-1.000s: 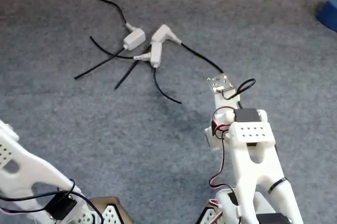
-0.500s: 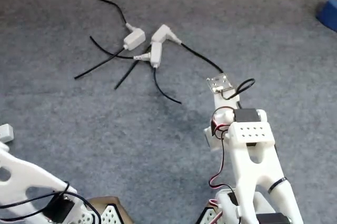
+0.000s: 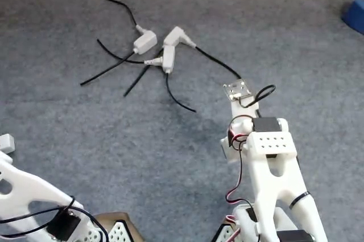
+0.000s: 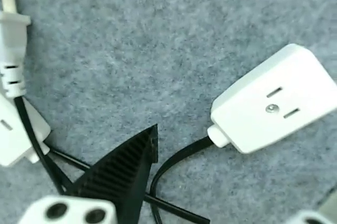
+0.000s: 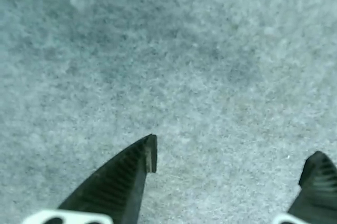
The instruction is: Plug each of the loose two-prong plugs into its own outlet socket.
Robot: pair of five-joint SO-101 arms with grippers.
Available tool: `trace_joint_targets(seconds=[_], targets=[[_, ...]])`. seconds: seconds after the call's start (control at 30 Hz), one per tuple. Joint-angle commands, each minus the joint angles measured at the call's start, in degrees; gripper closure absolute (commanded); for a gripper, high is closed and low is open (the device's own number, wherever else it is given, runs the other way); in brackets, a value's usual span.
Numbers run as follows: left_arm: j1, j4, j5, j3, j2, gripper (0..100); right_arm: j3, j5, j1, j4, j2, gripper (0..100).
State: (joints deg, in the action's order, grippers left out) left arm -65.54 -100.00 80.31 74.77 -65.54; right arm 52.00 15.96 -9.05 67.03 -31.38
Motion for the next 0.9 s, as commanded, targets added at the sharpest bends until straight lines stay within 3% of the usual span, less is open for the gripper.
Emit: trace_joint_targets(seconds=[0.0,0.2,0.33,0.6,0.87], targets=[[1.98,-1.05,21.27,0.92,0.75,50,-0.31,-0.18,-0.57,-0.22,-1.71,59.5],[4.44,-1.05,21.19,-8.48,1.01,55,-0.31,-0.18,-0.57,-0.22,-1.71,59.5],[6.73,-0.97,20.04,-11.82,1.19,66,-0.31,-0.18,-0.57,-0.22,-1.71,59.5],[13.05,-0.88,7.03,-11.74,1.27,93,-0.31,-0.18,-0.57,-0.22,-1.71,59.5],[23.43,-1.23,-3.16,-14.73,9.10,94,-0.31,-0.18,-2.24,-0.22,-1.71,59.5]])
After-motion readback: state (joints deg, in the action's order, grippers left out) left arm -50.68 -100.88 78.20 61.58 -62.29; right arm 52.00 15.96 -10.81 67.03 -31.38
